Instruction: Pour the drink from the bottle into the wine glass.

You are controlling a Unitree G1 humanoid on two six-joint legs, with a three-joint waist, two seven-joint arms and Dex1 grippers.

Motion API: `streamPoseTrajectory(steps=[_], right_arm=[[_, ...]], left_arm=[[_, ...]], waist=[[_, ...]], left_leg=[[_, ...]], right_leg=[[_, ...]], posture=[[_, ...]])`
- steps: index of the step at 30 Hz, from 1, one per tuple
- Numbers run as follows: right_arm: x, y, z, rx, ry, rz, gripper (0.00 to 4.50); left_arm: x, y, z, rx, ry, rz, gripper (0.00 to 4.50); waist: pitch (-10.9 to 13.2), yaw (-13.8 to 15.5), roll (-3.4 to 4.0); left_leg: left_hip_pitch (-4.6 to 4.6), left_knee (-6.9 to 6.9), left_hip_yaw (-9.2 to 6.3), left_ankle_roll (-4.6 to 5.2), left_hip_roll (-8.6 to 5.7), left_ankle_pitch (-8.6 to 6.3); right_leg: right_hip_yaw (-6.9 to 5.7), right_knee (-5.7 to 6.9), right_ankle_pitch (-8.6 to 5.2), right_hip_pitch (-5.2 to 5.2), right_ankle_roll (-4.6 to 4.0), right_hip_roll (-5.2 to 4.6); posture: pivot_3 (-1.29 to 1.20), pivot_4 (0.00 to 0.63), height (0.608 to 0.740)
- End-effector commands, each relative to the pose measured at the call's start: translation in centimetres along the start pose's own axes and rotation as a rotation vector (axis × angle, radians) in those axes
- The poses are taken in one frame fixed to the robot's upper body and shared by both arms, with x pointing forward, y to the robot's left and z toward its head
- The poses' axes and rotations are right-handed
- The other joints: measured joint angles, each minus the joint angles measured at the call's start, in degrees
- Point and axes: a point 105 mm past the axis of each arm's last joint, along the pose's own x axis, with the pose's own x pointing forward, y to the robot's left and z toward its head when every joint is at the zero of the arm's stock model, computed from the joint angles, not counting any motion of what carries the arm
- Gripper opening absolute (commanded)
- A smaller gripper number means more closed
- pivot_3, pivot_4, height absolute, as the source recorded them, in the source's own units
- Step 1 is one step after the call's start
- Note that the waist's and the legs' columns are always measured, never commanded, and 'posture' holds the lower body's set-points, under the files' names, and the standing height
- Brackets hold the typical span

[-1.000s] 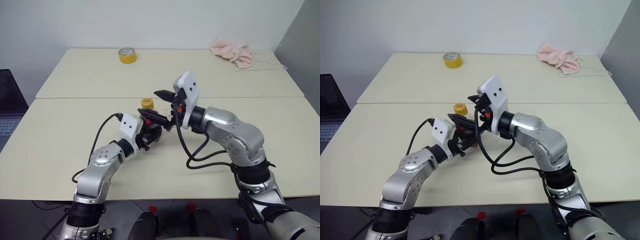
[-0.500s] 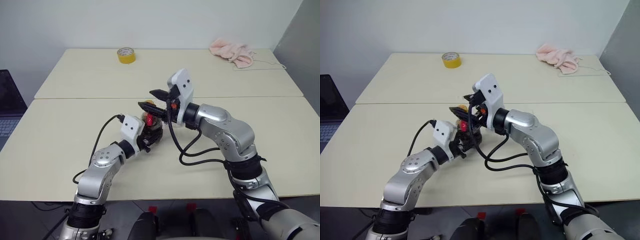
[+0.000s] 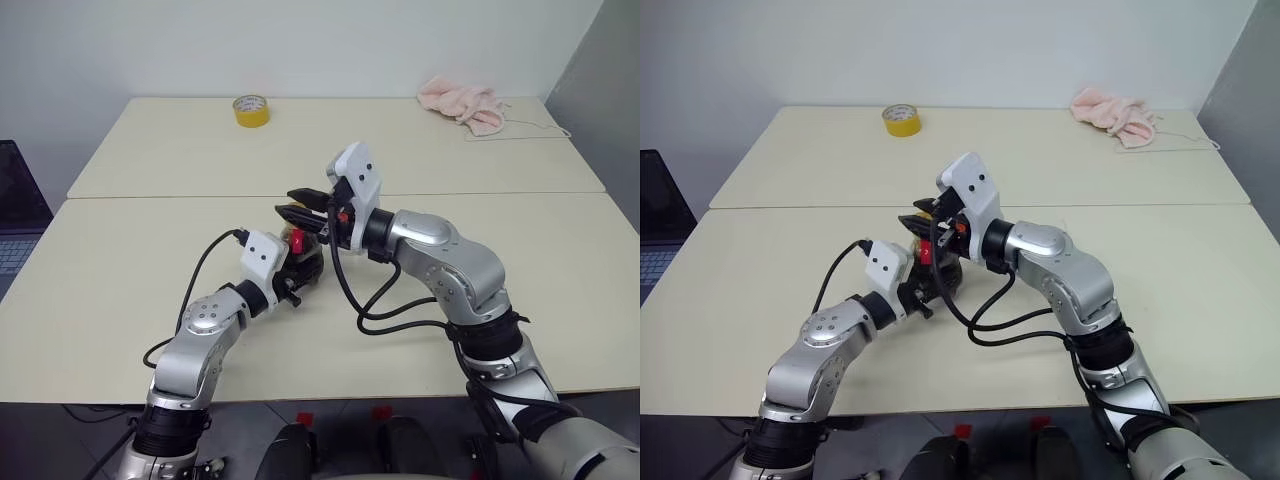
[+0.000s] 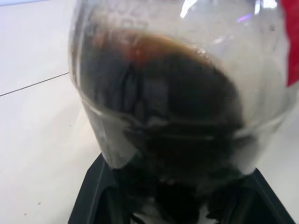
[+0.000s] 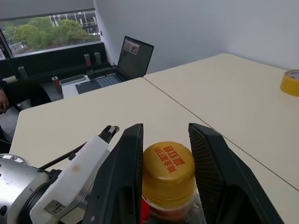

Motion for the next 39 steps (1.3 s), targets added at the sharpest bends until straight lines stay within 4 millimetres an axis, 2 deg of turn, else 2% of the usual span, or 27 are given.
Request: streamPoseTrajectory(steps=[1,9,17,21,24,27,29,30,37,39], right_arm=[[-0.1,0.6,1.1,-0.039,-0.024,0.025,1.18],[-0.1,0.3,0.9,-0.066,0.0,0.029,1.18],[-0.9,-1.2,0.2,-0.16,0.05,0.083,1.18],[-1.5,-2.0,-0.5,-0.288,0.101,0.187,1.18],[-1.3,-3.0,-0.2,-0.433,0.111,0.262,1.18],[-0.9,-4.1,0.2,-0.495,0.105,0.276,1.12],[-0.6,-4.6,0.7,-0.5,0.09,0.275,0.58],[-0.5,-4.7,0.8,-0.5,0.083,0.277,0.54],[-0.7,-4.1,1.7,-0.355,0.007,0.297,0.54],[-1.1,-4.8,2.2,-0.313,-0.014,0.241,0.91]], left_arm=[[-0.4,0.1,2.7,0.109,-0.095,0.013,1.49],[-0.5,0.3,2.8,0.131,-0.099,0.011,1.26],[-0.6,0.0,2.9,0.119,-0.107,-0.004,1.14],[-0.7,-0.4,3.0,0.115,-0.105,-0.031,1.13],[-0.9,-0.5,3.1,0.113,-0.106,-0.049,1.09],[-0.9,-0.7,3.1,0.111,-0.105,-0.056,1.03],[-1.0,-0.8,3.1,0.109,-0.104,-0.059,1.02],[-1.0,-0.8,3.1,0.109,-0.104,-0.059,1.01],[-1.2,-0.7,3.1,0.109,-0.1,-0.046,1.01],[-1.2,-0.5,3.1,0.111,-0.101,-0.034,1.01]], waist=[[0.0,0.0,0.0],[0.0,0.0,0.0],[0.0,-0.1,0.0],[0.0,-0.1,0.0],[0.0,-0.4,0.0],[0.0,-0.5,0.02],[0.0,-0.5,0.01],[0.0,-0.3,0.01],[0.0,-0.5,0.03],[0.0,-0.5,0.04]], left_leg=[[0.0,0.0,0.0,0.0,0.0,0.0],[-0.01,0.0,0.0,0.0,0.0,0.0],[-0.01,0.0,0.0,0.0,-0.01,0.0],[-0.01,0.01,0.03,0.0,-0.02,0.0],[0.0,-0.01,0.02,0.0,0.0,0.0],[0.0,0.0,0.04,0.0,0.0,0.0],[-0.01,0.0,0.02,0.0,0.01,0.0],[0.0,0.0,0.03,0.0,0.0,0.0],[-0.03,0.0,0.03,-0.01,0.02,0.01],[-0.04,0.0,0.0,-0.01,0.01,0.01]], right_leg=[[0.0,0.0,0.0,0.0,0.0,0.0],[0.0,0.0,0.0,-0.01,0.0,0.0],[-0.01,-0.01,0.0,0.0,0.0,0.0],[0.0,-0.02,0.0,0.0,0.0,0.0],[-0.02,-0.03,0.0,0.01,0.0,0.0],[-0.02,-0.03,0.0,0.0,0.0,0.0],[-0.03,-0.05,0.0,0.01,0.0,-0.01],[-0.02,-0.06,0.0,0.02,0.0,-0.02],[-0.02,-0.06,0.0,-0.01,-0.01,-0.04],[-0.03,-0.05,0.0,0.0,-0.01,-0.05]], posture=[[0.0,0.15,0.74],[0.0,0.15,0.74],[0.0,0.15,0.74],[0.0,0.15,0.74],[0.0,0.15,0.74],[0.0,0.15,0.74],[0.0,0.15,0.74],[0.0,0.15,0.74],[0.0,0.15,0.74],[0.0,0.15,0.74]])
